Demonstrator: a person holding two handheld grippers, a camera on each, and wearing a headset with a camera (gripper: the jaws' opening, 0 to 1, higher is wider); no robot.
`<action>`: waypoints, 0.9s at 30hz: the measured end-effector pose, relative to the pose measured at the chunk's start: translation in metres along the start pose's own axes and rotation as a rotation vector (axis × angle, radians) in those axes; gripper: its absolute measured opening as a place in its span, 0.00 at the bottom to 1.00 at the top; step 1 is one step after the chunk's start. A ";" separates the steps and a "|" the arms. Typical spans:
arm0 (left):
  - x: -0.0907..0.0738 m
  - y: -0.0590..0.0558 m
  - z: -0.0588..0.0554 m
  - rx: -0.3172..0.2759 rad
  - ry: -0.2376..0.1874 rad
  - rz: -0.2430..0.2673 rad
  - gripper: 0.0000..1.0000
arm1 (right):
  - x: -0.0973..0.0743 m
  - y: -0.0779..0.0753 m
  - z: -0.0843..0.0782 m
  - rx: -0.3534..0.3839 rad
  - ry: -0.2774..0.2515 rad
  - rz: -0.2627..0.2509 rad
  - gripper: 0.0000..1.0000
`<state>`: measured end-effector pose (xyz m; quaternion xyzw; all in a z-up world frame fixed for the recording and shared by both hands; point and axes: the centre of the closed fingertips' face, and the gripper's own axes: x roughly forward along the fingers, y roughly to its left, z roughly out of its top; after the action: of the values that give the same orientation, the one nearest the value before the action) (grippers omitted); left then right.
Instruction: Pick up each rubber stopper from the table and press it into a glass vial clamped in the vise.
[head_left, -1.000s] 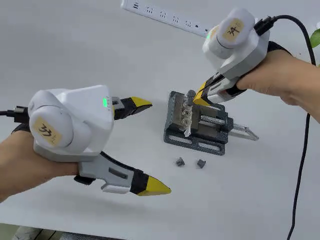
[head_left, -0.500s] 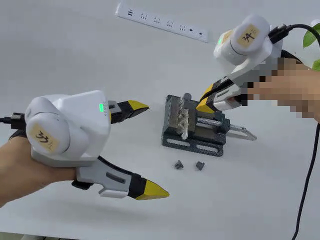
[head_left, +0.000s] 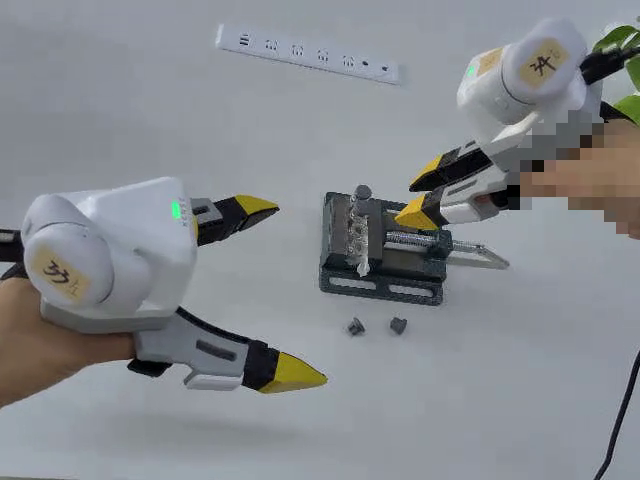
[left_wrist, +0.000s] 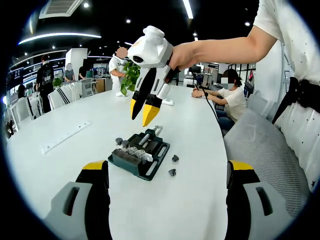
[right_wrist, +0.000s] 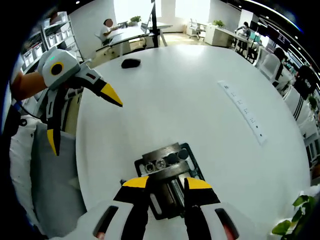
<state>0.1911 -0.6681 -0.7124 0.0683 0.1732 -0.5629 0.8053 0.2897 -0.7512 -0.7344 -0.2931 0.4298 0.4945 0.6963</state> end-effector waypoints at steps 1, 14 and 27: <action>-0.001 0.001 0.001 0.000 -0.002 0.003 0.99 | -0.002 0.001 -0.001 0.004 -0.011 0.000 0.25; -0.004 0.002 0.001 0.009 0.031 0.013 0.99 | -0.021 0.025 -0.027 0.092 -0.214 -0.004 0.41; -0.005 -0.005 0.002 0.012 0.067 0.013 0.99 | -0.024 0.061 -0.056 0.163 -0.405 0.007 0.55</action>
<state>0.1855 -0.6660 -0.7086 0.0931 0.1961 -0.5559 0.8024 0.2120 -0.7877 -0.7377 -0.1288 0.3209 0.5093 0.7881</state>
